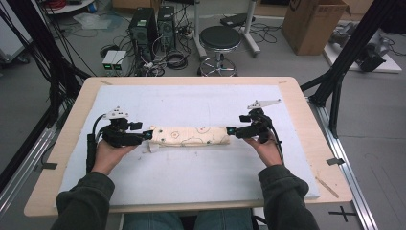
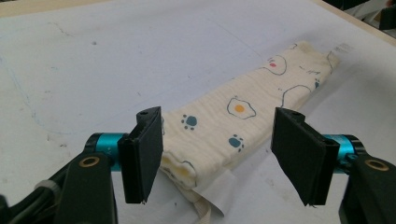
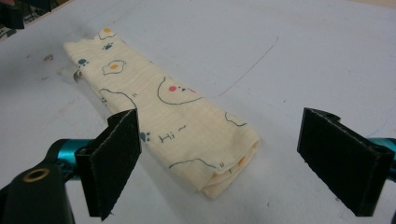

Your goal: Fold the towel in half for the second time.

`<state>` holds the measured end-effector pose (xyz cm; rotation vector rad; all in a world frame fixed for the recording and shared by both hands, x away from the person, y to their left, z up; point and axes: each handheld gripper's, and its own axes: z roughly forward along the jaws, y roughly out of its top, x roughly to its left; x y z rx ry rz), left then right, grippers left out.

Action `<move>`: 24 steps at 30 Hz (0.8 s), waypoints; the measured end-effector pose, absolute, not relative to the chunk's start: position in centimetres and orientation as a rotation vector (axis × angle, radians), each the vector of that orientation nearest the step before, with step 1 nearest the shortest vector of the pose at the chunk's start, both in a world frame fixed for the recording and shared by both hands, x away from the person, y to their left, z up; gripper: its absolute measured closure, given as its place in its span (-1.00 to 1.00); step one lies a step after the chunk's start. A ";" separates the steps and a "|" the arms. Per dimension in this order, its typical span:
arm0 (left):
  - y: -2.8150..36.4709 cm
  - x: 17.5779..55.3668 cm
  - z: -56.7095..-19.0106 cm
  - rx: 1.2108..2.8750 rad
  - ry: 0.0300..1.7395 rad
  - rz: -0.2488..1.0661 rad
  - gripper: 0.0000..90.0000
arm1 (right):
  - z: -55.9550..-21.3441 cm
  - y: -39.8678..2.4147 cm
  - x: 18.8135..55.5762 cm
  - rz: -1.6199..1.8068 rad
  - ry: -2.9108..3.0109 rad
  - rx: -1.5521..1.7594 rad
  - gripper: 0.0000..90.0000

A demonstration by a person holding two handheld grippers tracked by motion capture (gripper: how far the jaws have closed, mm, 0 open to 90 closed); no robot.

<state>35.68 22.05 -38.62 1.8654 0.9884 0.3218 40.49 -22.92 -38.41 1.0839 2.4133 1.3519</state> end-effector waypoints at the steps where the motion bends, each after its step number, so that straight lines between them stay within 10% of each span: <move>1: 22.1 35.6 -38.6 1.868 0.985 0.329 -0.24 | -38.3 -22.9 40.4 1.354 2.412 1.087 -0.72; 24: 22.5 33.6 -37.7 1.897 0.921 0.350 -0.36 | -38.0 -23.9 38.4 1.349 2.390 1.030 -0.73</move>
